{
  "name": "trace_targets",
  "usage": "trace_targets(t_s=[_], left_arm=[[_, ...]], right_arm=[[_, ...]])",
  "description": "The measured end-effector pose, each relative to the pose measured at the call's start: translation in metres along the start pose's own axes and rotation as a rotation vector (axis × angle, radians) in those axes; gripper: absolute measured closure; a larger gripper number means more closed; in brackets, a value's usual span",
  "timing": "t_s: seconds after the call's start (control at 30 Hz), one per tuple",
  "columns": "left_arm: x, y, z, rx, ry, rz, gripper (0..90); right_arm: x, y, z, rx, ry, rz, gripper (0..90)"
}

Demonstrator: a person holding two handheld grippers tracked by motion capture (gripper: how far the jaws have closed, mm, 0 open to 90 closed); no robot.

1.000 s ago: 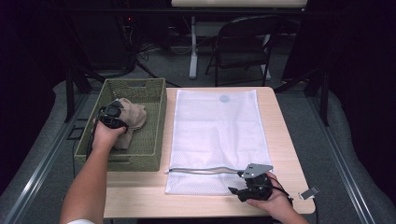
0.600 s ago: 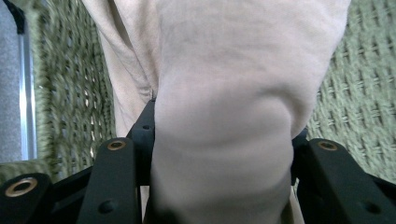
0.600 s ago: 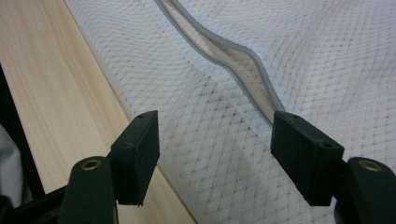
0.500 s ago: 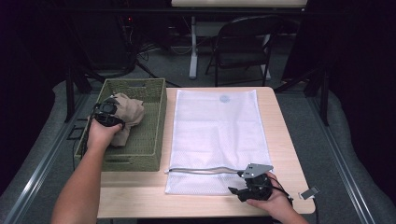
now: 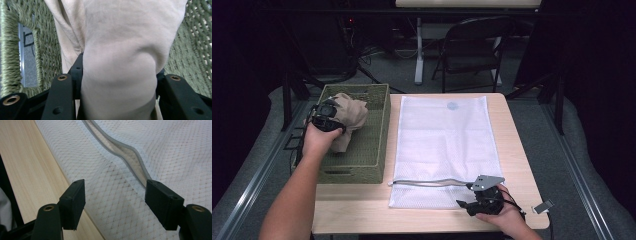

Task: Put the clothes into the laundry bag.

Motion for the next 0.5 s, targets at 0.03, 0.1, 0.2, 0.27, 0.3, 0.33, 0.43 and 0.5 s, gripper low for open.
trace_targets(t_s=[0.03,0.1,0.2,0.27,0.3,0.33,0.43,0.5], left_arm=[[0.0,0.0,-0.002,-0.011,0.002,0.002,49.6],[-0.001,0.0,-0.005,-0.016,-0.011,0.002,49.6],[-0.002,-0.001,-0.009,-0.027,-0.007,0.013,49.6],[-0.002,-0.003,-0.013,-0.029,-0.011,0.02,49.6],[-0.002,-0.003,-0.016,-0.037,-0.014,0.022,49.6],[-0.002,-0.004,-0.017,-0.045,-0.019,0.02,49.6],[-0.002,-0.005,-0.023,-0.057,-0.024,0.03,49.6],[-0.003,-0.006,-0.026,-0.063,-0.024,0.03,49.6]], right_arm=[[0.0,0.0,0.0,0.0,0.0,0.0,32.3],[0.0,0.0,0.0,0.0,0.0,0.0,32.3],[0.0,0.0,0.0,0.0,-0.001,0.0,32.3],[0.0,0.0,0.0,-0.001,-0.002,-0.001,32.3],[0.0,0.0,0.0,-0.001,-0.001,-0.001,32.3],[0.0,0.0,0.0,-0.003,-0.002,0.0,32.3],[0.0,0.0,0.0,-0.002,-0.002,0.0,32.3],[0.0,0.0,0.0,-0.002,-0.003,0.0,32.3]])
Point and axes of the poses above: each handheld gripper's, and its own axes: z roughly forward along the jaws, y roughly out of its top, x roughly to its left, the point moved 5 cm from there along z, roughly forward along the jaws, and after that the axes turned 10 degrees about x, right-handed, at the moved point
